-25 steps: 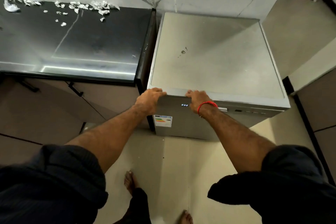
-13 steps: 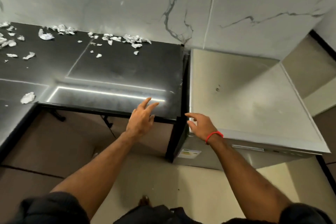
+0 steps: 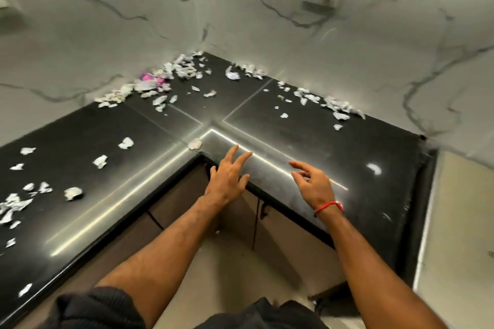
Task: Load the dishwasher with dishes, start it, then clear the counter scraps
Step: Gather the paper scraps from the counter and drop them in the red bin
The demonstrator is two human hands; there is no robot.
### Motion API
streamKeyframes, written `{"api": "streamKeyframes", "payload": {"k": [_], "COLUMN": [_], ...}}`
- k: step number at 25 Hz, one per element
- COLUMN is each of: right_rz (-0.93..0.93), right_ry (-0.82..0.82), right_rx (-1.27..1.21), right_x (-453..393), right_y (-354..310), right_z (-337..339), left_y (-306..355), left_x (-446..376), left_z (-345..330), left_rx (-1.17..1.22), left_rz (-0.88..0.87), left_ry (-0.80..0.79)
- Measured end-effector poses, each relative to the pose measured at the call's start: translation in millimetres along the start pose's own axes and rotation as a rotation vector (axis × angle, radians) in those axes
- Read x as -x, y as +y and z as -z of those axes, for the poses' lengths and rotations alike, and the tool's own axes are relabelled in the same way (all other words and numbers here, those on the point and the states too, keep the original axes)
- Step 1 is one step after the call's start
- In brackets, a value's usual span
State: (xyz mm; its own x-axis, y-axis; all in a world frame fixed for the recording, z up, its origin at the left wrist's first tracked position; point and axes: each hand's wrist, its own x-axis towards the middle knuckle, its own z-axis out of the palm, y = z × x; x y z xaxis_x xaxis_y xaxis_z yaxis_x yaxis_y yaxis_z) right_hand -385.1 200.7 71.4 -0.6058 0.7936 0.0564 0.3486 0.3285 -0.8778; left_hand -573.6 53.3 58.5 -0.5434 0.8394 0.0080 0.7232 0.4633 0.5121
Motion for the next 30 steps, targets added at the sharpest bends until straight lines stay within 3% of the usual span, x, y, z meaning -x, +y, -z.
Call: {"api": "streamKeyframes", "payload": {"k": [6, 11, 16, 20, 25, 30], "right_rz": [0.07, -0.035, 0.021, -0.05, -0.156, -0.256], "right_ry": [-0.154, -0.351, -0.545, -0.613, -0.533, -0.358], "right_rx": [-0.07, 0.135, 0.45, 0.502, 0.503, 0.348], "right_x": [-72, -118, -145, -169, -165, -175], "right_y": [-34, -7, 21, 11, -2, -6], "right_z": [-83, -122, -153, -153, -152, -166], "left_y": [-61, -98, -139, -157, -162, -178], "left_x": [-23, -65, -79, -108, -165, -194], "left_z": [40, 45, 23, 23, 45, 55], "left_rx": [-0.018, -0.068, -0.241, -0.371, -0.248, -0.371], "left_rz": [0.158, 0.261, 0.376, 0.342, 0.263, 0.136], "left_ry": [0.049, 0.098, -0.176, -0.221, -0.25, -0.315]}}
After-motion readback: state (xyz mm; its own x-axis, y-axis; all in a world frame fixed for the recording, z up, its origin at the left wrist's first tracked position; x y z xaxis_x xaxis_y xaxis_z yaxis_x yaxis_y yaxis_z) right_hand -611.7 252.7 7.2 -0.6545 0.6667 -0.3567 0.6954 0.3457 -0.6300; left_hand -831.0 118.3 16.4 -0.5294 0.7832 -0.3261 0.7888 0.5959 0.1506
